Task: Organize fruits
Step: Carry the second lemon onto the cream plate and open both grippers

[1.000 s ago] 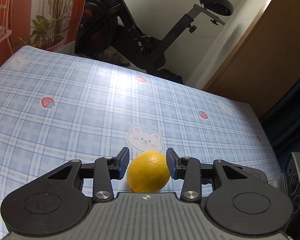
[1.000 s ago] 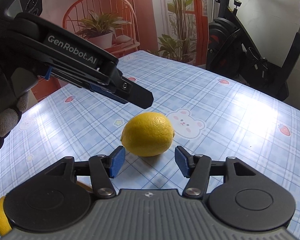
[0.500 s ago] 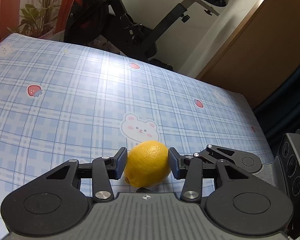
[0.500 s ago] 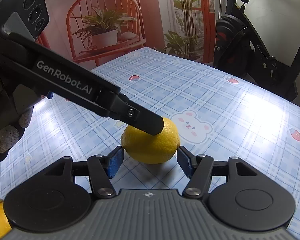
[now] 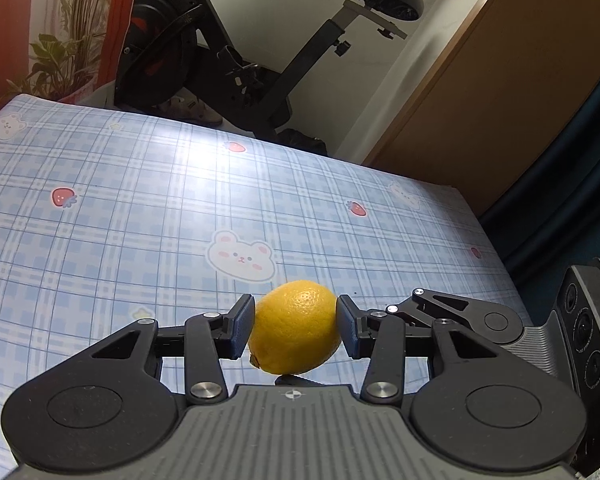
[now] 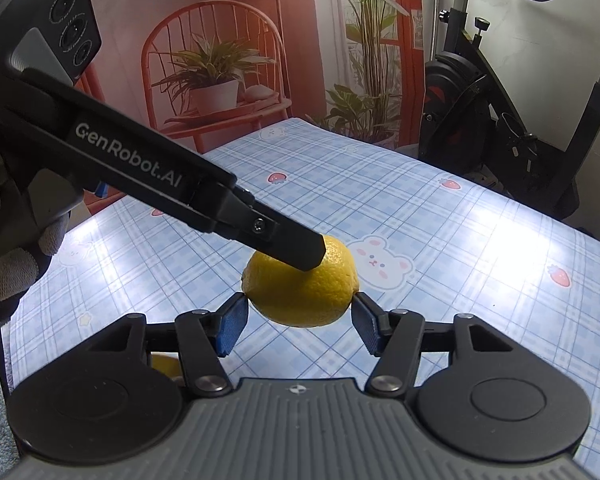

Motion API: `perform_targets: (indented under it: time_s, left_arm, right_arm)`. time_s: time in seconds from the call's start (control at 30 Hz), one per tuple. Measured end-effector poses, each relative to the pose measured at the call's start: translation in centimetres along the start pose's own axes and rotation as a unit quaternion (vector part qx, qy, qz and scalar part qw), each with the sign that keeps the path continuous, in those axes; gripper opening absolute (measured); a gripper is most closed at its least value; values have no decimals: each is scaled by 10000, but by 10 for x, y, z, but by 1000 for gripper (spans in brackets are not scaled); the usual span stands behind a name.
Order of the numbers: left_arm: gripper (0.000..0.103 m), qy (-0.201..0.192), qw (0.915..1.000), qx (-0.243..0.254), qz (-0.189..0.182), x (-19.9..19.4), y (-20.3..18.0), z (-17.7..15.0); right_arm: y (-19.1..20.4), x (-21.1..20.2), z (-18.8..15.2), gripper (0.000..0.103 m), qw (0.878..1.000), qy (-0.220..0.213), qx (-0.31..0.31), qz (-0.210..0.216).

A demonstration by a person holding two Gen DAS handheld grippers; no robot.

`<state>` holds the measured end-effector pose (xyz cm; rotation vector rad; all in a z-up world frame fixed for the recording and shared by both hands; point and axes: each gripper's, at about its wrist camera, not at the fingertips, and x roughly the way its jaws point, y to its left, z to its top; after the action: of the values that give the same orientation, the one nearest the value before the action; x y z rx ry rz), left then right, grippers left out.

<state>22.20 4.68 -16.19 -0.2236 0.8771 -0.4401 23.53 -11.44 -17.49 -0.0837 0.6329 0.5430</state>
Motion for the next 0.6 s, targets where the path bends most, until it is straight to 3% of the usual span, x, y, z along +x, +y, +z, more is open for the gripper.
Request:
perform_targets:
  time_s: [0.6]
  left_arm:
    - [47,-52,9992,354,-174,-57,-73,-64]
  right_arm:
    - [52,-106,-45,60,9997,-147,-65,-176]
